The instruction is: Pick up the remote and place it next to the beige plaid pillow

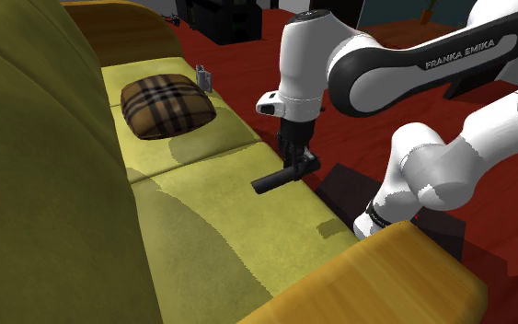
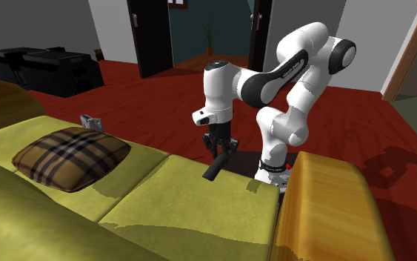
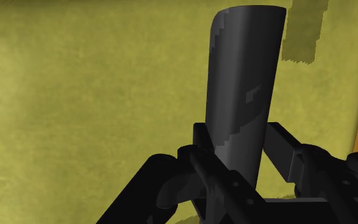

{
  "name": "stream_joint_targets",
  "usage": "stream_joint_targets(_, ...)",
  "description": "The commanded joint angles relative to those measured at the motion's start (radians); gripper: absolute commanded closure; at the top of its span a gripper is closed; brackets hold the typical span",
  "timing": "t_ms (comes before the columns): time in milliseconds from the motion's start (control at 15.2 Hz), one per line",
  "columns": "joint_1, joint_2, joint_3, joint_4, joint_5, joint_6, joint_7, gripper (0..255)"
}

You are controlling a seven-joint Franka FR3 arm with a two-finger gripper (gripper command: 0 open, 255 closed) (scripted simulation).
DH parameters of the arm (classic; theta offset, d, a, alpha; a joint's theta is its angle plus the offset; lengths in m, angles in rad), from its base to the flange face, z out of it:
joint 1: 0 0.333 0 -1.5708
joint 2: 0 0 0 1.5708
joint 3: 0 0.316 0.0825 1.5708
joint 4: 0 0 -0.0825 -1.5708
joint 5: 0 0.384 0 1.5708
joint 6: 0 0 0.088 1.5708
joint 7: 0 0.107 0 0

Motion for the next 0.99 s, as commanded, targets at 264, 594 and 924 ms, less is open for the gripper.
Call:
stream_joint_targets(264, 0.000, -0.012, -0.002, 0.076, -0.003, -0.088, 0.007, 255)
stream_joint_targets(594, -0.001, -0.017, -0.005, 0.141, -0.006, -0.157, 0.010, 255)
stream_joint_targets(924, -0.002, -0.015, -0.007, 0.209, -0.009, -0.224, 0.014, 255)
